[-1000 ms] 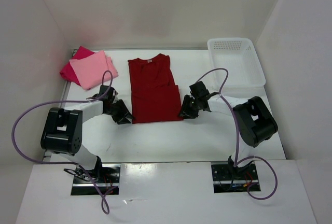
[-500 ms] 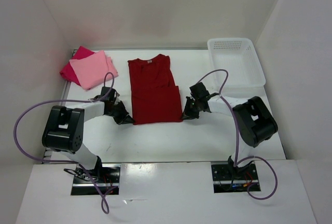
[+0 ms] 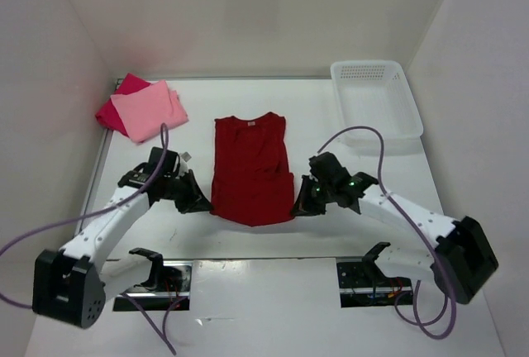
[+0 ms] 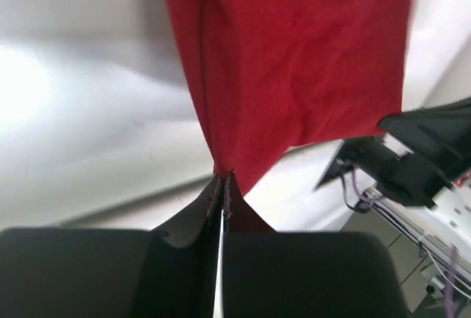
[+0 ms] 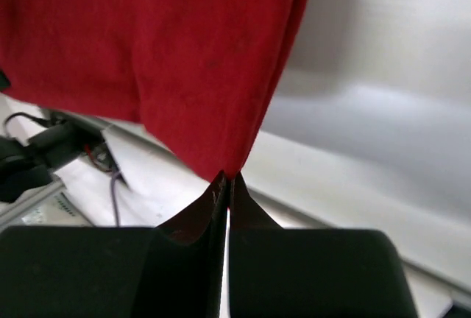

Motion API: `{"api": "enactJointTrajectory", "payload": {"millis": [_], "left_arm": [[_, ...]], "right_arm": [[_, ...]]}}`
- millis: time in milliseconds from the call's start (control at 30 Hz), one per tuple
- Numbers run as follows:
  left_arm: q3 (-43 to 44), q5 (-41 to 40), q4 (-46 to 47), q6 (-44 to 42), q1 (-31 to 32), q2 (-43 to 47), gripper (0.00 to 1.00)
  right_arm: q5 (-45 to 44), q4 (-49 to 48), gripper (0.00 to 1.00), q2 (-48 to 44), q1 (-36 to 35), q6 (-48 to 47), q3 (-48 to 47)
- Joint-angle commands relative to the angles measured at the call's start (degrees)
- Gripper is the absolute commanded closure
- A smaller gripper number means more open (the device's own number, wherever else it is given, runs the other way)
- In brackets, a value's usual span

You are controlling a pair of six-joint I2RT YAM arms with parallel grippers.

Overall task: Fold and stack the t-shirts
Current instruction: Fold the long partially folded tshirt into a neat square

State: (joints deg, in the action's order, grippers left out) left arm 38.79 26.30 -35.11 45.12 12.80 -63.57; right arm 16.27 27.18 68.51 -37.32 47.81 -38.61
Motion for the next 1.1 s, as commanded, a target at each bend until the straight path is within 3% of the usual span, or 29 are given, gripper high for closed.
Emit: {"api": "enactJointTrajectory", "payload": {"millis": [0, 133, 267, 367, 500, 700, 800, 833, 867, 900, 967, 1000, 1067], "left_arm": [[5.32, -0.19, -12.07, 1.98, -0.14, 5.82, 1.0], [15.42, -3.09, -9.9, 0.06, -0.66, -0.48, 1.0], [23.95, -3.1, -3.14, -2.58, -8.21, -13.12, 1.0], [28.79, -3.7, 2.05, -2.58, -12.09, -20.85, 1.0], [35.46, -4.41, 8.73, -1.97, -14.29, -31.5, 1.0], [49.69, -7.14, 14.63, 0.48, -14.29, -48.91, 1.0], [53.4, -7.85, 16.47, 2.42, -14.29, -53.93, 0.97], [54.02, -8.54, 17.26, 2.95, -14.29, -54.46, 0.94], [55.42, -8.55, 17.79, 4.17, -14.29, -54.47, 0.89], [56.13, -8.55, 18.49, 4.18, -14.99, -54.47, 0.72], [57.36, -8.55, 19.99, 4.97, -15.52, -53.15, 0.57], [57.37, -8.55, 20.52, 4.97, -15.52, -52.28, 0.46], [57.37, -8.55, 20.52, 4.45, -16.05, -49.55, 0.4]], "right_arm": [[-1.33, 8.32, 1.0, -5.49, 1.8, 2.47, -4.69], [0.15, 8.6, 1.0, 1.25, 9.44, -5.52, -14.19], [0.87, 7.1, 1.0, 13.64, 16.82, -13.86, -30.85], [2.44, 7.1, 1.0, 24.89, 18.07, -17.38, -43.62], [3.93, 9.11, 1.0, 44.27, 20.0, -19.68, -58.74], [6.49, 6.4, 0.98, 61.62, 21.85, -16.97, -77.45], [7.63, 7.54, 0.89, 66.65, 22.38, -16.44, -85.19], [7.63, 7.54, 0.84, 66.67, 22.38, -15.91, -86.36], [7.11, 7.54, 0.73, 67.19, 22.38, -15.91, -87.33], [7.11, 7.54, 0.68, 67.19, 22.38, -15.21, -88.12], [7.11, 7.54, 0.56, 65.18, 22.38, -15.2, -88.13], [6.5, 7.54, 0.54, 64.13, 22.38, -15.2, -87.17], [5.8, 6.4, 0.52, 60.1, 22.38, -15.73, -83.59]]}}
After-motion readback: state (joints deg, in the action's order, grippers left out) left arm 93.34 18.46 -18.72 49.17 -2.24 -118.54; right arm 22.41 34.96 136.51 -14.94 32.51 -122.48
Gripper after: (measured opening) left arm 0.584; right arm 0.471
